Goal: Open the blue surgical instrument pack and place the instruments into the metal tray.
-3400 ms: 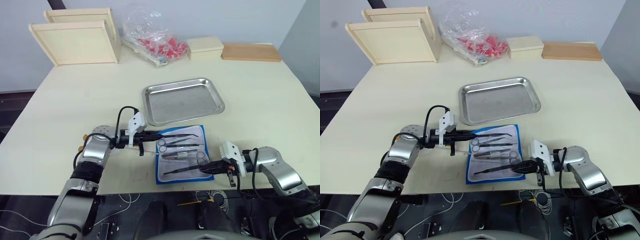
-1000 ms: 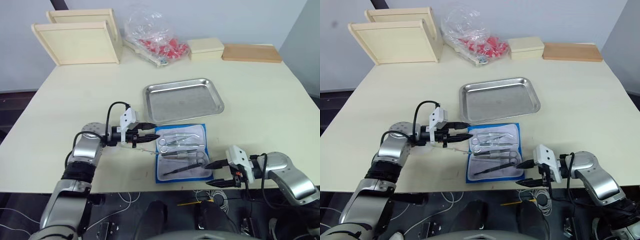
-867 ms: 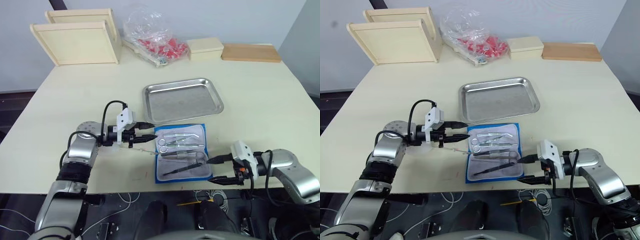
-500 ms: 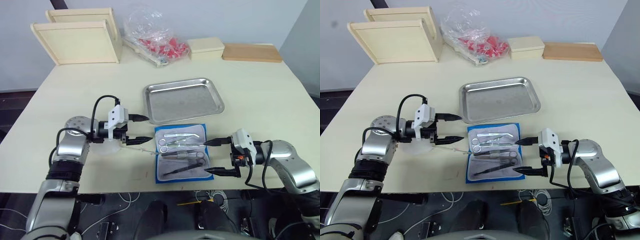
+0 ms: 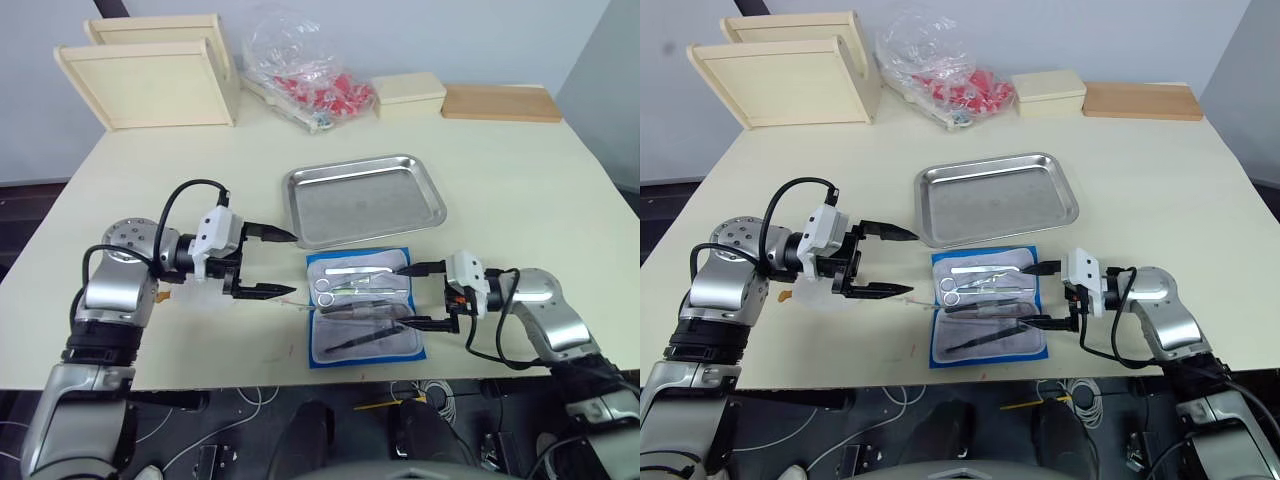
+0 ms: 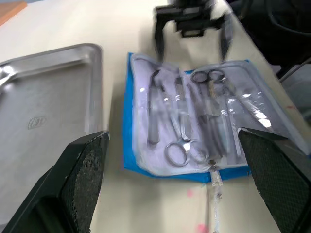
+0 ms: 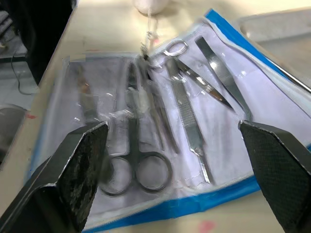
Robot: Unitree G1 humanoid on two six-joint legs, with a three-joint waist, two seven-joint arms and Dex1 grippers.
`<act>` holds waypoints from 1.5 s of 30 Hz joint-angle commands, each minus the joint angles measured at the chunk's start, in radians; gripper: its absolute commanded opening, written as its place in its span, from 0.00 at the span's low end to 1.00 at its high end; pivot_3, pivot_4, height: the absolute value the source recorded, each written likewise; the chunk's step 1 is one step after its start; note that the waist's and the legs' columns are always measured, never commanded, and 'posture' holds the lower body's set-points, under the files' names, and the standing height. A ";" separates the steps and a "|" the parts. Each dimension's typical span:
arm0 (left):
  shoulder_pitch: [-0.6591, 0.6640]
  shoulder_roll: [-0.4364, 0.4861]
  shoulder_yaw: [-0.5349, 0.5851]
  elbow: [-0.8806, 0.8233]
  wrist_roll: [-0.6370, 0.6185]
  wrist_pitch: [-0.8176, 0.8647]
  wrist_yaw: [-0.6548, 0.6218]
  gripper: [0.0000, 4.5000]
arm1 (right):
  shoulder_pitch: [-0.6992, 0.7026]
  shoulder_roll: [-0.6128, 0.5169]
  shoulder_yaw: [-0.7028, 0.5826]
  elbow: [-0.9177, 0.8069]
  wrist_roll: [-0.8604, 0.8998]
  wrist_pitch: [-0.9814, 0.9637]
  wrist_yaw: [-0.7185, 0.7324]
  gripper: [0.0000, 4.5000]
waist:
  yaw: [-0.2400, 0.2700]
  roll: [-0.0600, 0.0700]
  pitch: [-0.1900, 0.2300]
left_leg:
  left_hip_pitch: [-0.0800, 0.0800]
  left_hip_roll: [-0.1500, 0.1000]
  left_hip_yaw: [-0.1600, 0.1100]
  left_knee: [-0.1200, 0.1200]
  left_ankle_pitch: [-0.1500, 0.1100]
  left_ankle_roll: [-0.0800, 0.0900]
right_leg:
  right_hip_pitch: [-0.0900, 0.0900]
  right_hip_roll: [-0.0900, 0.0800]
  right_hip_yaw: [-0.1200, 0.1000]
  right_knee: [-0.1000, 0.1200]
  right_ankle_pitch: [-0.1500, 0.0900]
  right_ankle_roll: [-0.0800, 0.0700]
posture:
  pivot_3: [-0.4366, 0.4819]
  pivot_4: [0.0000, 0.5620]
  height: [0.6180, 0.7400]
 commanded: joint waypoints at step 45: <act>-0.212 -0.185 -0.132 0.393 0.185 -0.153 0.025 0.61 | 0.007 0.024 0.160 0.176 -0.194 0.068 -0.116 1.00 | -0.004 -0.010 -0.010 | 0.008 0.002 0.004 0.003 0.000 0.000 | 0.002 0.004 0.005 0.012 -0.001 -0.001 | 0.48 0.27 1.00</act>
